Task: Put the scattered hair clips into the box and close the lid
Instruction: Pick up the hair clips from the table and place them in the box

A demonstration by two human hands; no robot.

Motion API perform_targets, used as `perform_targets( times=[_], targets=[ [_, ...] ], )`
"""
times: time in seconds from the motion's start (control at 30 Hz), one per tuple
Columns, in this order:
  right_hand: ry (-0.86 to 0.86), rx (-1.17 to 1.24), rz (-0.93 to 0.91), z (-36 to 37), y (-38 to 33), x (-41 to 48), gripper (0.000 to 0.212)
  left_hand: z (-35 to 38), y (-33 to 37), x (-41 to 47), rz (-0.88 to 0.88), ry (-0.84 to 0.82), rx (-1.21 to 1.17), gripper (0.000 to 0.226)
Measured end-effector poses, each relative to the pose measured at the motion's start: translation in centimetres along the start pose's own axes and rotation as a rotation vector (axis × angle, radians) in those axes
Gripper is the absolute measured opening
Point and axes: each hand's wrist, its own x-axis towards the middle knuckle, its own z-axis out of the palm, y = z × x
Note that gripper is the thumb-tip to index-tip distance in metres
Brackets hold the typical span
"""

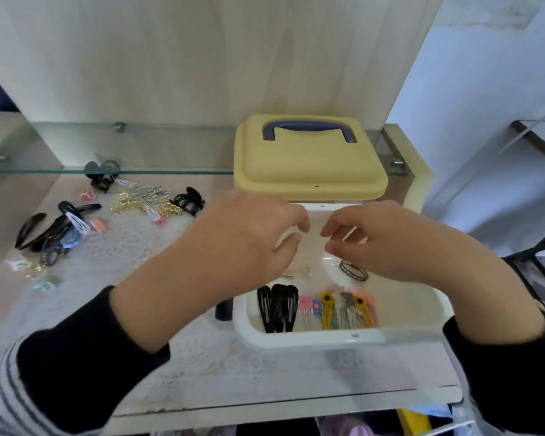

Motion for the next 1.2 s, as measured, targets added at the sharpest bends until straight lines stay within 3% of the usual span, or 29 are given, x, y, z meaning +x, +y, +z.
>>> perform_targets(
  times=[0.3,0.5,0.67,0.8,1.07,1.2],
  targets=[
    [0.582,0.265,-0.125,2.5,-5.4,-0.5,0.020,-0.7,-3.6,-4.9,-0.126,0.447,-0.139,0.021],
    [0.789,0.392,-0.248,4.8,-11.7,0.7,0.018,-0.4,-6.8,-8.6,-0.278,0.597,-0.097,0.020],
    [0.815,0.424,-0.322,7.6,-16.8,1.9,0.021,0.9,-8.9,-11.7,-0.462,0.627,-0.105,0.026],
    [0.820,0.367,-0.345,11.2,-19.3,4.0,0.025,3.3,-11.2,-14.2,-0.591,0.546,-0.062,0.034],
    [0.674,0.128,-0.171,17.7,-18.4,9.4,0.037,6.9,-14.5,-17.0,-0.878,0.261,0.122,0.048],
    [0.662,0.052,-0.112,18.6,-17.8,11.1,0.044,7.1,-15.8,-17.3,-0.894,0.270,0.171,0.050]
  ],
)
